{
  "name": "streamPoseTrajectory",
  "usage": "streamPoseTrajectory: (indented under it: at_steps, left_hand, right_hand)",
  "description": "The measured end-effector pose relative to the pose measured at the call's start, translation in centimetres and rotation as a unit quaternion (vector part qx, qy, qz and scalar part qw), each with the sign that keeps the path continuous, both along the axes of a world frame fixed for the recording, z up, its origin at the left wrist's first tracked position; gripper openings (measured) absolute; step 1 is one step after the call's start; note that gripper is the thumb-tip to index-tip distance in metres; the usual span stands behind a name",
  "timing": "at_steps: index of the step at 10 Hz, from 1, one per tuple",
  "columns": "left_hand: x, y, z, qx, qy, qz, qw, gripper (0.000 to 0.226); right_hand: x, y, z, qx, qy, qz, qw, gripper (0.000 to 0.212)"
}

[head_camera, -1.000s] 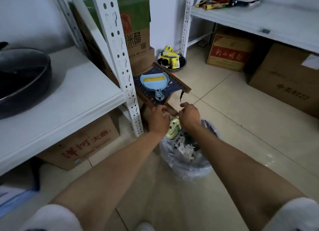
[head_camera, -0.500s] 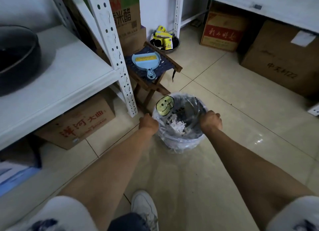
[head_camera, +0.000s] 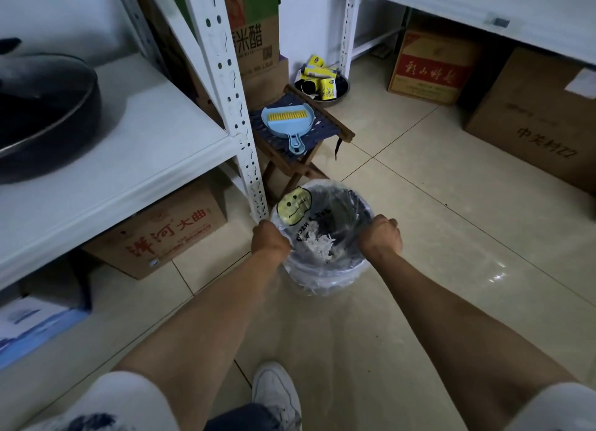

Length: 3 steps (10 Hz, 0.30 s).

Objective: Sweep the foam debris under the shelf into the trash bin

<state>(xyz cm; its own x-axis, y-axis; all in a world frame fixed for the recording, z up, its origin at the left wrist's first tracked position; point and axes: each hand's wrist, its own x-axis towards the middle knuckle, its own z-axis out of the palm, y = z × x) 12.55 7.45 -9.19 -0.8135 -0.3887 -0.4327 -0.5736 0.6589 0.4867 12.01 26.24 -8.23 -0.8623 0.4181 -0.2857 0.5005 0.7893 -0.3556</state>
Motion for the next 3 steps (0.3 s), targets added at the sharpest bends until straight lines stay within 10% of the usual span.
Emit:
streamPoseTrajectory:
  at_steps: [3]
  left_hand:
    - [0.8, -1.6, 2.8, -0.05, 0.03, -0.113, 0.992, 0.04]
  right_hand:
    - [0.5, -2.3, 2.3, 0.093, 0.004, 0.043, 0.995, 0.041]
